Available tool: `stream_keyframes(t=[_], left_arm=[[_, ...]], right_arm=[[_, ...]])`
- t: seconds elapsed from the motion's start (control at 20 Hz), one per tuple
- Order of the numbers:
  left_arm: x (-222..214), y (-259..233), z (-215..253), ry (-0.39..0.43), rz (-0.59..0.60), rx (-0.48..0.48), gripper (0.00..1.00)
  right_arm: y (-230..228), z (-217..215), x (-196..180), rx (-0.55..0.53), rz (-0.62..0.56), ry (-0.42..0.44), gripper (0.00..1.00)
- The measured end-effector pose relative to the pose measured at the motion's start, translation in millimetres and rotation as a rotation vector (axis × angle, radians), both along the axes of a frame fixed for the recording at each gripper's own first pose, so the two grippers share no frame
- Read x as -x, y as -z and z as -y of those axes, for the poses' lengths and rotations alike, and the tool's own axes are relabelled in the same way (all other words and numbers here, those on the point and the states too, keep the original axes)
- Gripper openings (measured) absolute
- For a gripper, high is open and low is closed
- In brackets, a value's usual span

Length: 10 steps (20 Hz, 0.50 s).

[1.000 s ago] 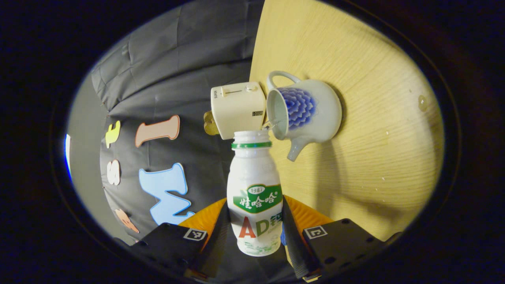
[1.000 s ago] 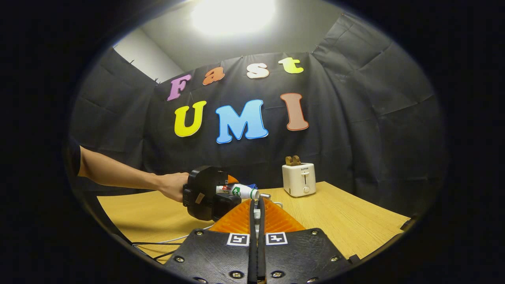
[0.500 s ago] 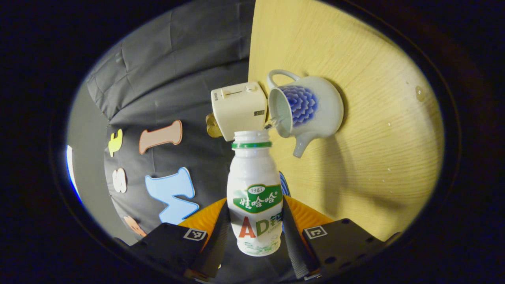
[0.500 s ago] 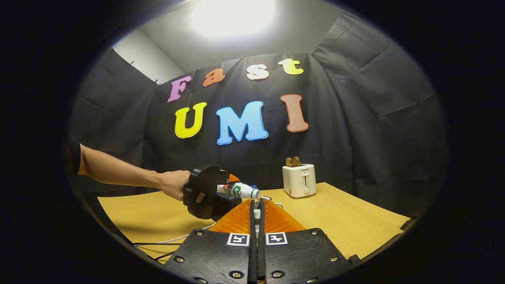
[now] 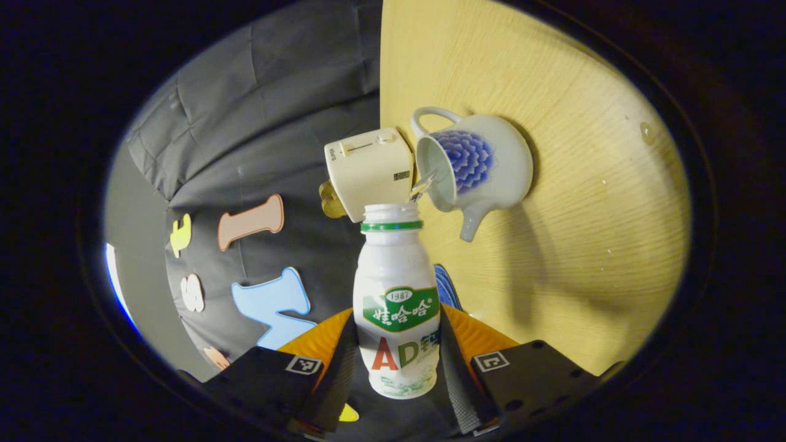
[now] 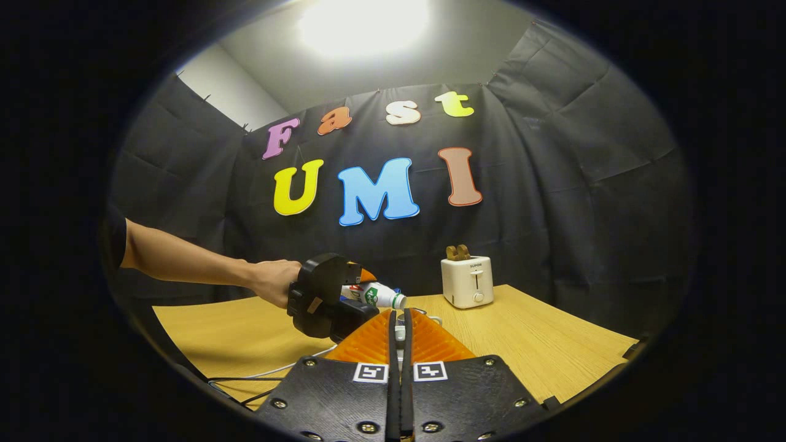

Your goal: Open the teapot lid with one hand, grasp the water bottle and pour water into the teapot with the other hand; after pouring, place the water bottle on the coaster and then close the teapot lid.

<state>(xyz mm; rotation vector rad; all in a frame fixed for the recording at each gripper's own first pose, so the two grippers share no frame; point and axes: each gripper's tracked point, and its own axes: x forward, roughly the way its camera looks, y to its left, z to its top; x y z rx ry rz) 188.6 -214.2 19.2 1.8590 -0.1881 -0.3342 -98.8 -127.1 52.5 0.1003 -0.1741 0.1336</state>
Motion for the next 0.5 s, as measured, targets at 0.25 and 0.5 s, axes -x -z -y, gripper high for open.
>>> stream_keyframes(t=[0.25,0.5], left_arm=[[1.3,-3.2,1.9,0.009,0.008,-0.013,0.8],[3.6,-9.2,5.0,0.021,0.021,-0.025,0.8]], right_arm=[[-1.3,-0.7,1.0,0.002,0.003,-0.002,0.0],[-0.2,-1.9,1.3,-0.001,0.001,-0.01,0.0]])
